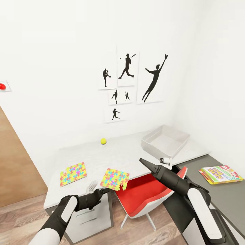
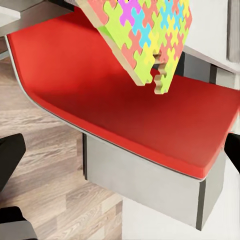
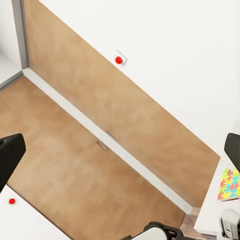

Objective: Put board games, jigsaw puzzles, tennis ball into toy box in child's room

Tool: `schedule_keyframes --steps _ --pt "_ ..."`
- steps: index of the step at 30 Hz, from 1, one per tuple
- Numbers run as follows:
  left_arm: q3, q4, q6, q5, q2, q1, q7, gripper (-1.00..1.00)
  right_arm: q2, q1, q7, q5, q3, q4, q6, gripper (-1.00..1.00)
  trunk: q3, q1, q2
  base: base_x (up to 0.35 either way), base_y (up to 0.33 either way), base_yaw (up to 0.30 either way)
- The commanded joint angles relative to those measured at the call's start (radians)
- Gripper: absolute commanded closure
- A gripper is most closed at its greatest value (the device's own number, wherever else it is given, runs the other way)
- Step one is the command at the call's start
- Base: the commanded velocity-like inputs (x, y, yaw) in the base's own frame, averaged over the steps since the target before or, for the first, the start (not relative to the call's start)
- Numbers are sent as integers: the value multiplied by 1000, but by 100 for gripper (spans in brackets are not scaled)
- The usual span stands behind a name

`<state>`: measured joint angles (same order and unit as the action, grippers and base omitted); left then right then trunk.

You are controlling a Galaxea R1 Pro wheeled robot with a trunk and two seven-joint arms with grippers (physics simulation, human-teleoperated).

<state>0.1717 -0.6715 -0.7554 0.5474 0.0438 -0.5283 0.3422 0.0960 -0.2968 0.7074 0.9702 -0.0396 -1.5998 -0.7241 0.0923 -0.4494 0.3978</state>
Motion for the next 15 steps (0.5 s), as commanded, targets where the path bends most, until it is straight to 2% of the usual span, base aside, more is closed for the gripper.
schedule_keyframes --steps 1,5,8,12,15 --pt "6 0 -8 -1 1 -1 7 -100 1 -1 -2 7 0 0 -7 -100 2 -1 2 0 0 0" --pt "6 0 -8 -2 -4 -1 31 -100 2 -1 2 7 2 0 -9 -100 2 -1 2 0 0 0" --pt "6 0 -9 -2 -6 -1 42 -100 8 -1 19 7 18 0 -16 -100 2 -1 2 0 0 0" --pt "6 0 -9 -3 -7 -1 50 -100 46 -1 70 13 54 0 -47 -100 2 -1 2 0 0 0" --pt "6 0 -9 -2 -6 -1 51 -100 74 -1 111 18 79 0 -99 -100 2 -1 2 0 0 0"
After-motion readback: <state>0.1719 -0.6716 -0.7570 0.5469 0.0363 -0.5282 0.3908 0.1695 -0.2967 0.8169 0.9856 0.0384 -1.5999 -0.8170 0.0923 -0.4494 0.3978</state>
